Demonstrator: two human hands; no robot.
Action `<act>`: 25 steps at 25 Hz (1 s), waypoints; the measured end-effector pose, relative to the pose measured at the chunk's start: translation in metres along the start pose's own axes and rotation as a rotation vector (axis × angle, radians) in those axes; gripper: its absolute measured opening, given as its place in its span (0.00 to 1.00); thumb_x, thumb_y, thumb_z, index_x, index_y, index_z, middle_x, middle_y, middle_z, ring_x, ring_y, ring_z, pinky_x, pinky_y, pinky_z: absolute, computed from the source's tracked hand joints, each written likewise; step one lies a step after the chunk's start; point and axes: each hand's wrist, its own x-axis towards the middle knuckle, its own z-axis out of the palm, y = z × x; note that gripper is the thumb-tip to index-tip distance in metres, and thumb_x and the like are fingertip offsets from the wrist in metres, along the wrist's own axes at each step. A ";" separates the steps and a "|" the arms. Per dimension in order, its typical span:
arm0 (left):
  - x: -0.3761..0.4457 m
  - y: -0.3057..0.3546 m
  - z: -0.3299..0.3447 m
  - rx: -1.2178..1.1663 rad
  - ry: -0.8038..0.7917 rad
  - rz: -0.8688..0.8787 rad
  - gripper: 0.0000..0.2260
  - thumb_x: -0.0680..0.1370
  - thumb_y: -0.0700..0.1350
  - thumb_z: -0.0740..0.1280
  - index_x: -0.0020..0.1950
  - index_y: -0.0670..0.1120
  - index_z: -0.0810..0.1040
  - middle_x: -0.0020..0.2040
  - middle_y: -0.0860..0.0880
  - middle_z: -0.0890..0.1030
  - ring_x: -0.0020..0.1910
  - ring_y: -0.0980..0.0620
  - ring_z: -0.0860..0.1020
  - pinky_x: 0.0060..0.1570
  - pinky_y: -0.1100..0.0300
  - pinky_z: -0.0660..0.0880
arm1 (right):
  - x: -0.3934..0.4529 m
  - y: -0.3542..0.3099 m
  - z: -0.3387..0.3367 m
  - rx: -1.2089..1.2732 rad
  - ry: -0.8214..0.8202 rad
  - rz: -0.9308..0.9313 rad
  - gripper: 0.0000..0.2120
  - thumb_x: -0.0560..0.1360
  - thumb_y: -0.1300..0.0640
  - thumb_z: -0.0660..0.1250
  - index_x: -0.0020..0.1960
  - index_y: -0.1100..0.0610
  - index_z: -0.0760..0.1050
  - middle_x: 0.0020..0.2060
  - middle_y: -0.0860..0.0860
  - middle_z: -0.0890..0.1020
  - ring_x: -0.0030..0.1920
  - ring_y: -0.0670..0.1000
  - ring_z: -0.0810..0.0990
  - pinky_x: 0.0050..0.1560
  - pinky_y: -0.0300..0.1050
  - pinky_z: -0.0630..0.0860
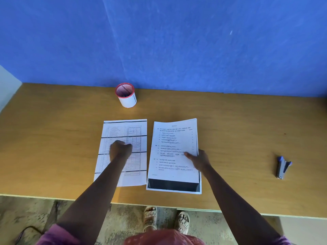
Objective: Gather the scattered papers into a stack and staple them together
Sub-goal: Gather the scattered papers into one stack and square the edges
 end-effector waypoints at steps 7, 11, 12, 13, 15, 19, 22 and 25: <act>0.026 -0.033 -0.030 0.072 0.121 -0.343 0.47 0.64 0.48 0.81 0.74 0.39 0.58 0.74 0.37 0.59 0.74 0.38 0.59 0.68 0.42 0.63 | 0.001 0.004 -0.001 -0.032 -0.024 -0.022 0.21 0.73 0.53 0.75 0.61 0.62 0.79 0.58 0.58 0.84 0.56 0.59 0.83 0.55 0.52 0.81; 0.034 -0.048 -0.034 -0.078 0.111 -0.384 0.56 0.59 0.50 0.84 0.76 0.40 0.53 0.75 0.37 0.57 0.72 0.35 0.64 0.67 0.41 0.67 | -0.002 0.008 0.000 -0.017 -0.023 -0.032 0.21 0.73 0.53 0.75 0.63 0.63 0.79 0.59 0.58 0.83 0.57 0.59 0.83 0.56 0.52 0.81; 0.034 -0.051 -0.036 -0.115 0.095 -0.391 0.57 0.59 0.50 0.84 0.76 0.40 0.52 0.75 0.37 0.59 0.71 0.35 0.66 0.67 0.41 0.69 | -0.003 0.009 0.000 -0.014 -0.019 -0.033 0.21 0.74 0.53 0.74 0.63 0.63 0.78 0.59 0.58 0.83 0.57 0.59 0.83 0.57 0.52 0.81; 0.034 -0.054 -0.036 -0.149 0.084 -0.388 0.55 0.59 0.48 0.84 0.75 0.40 0.54 0.73 0.37 0.65 0.69 0.36 0.69 0.64 0.42 0.71 | -0.003 0.009 0.001 -0.015 -0.015 -0.032 0.21 0.74 0.53 0.74 0.63 0.63 0.78 0.59 0.57 0.83 0.58 0.59 0.83 0.57 0.51 0.80; 0.037 -0.060 -0.035 -0.203 0.078 -0.325 0.40 0.62 0.44 0.83 0.68 0.37 0.67 0.62 0.38 0.77 0.57 0.39 0.77 0.55 0.46 0.76 | -0.003 0.010 0.000 -0.016 -0.014 -0.026 0.22 0.74 0.53 0.74 0.63 0.63 0.78 0.59 0.58 0.83 0.58 0.59 0.83 0.57 0.49 0.80; 0.037 -0.061 -0.033 -0.462 -0.053 -0.306 0.21 0.72 0.43 0.77 0.61 0.36 0.77 0.57 0.39 0.81 0.51 0.40 0.80 0.52 0.49 0.78 | -0.003 0.009 0.000 -0.027 -0.025 -0.026 0.21 0.74 0.53 0.74 0.63 0.62 0.78 0.60 0.58 0.83 0.58 0.59 0.83 0.58 0.52 0.81; 0.038 -0.067 -0.033 -0.709 -0.281 -0.397 0.22 0.73 0.44 0.76 0.63 0.36 0.77 0.59 0.40 0.81 0.54 0.40 0.81 0.53 0.48 0.79 | -0.004 0.008 -0.001 -0.022 -0.010 -0.016 0.22 0.74 0.53 0.74 0.64 0.62 0.78 0.60 0.57 0.83 0.57 0.59 0.83 0.56 0.52 0.81; 0.030 -0.071 -0.035 -0.989 -0.413 -0.361 0.18 0.77 0.45 0.71 0.64 0.40 0.77 0.59 0.40 0.82 0.49 0.45 0.83 0.40 0.54 0.81 | -0.005 0.008 0.000 -0.002 -0.007 -0.011 0.22 0.74 0.53 0.74 0.64 0.62 0.78 0.59 0.57 0.83 0.55 0.58 0.83 0.50 0.47 0.80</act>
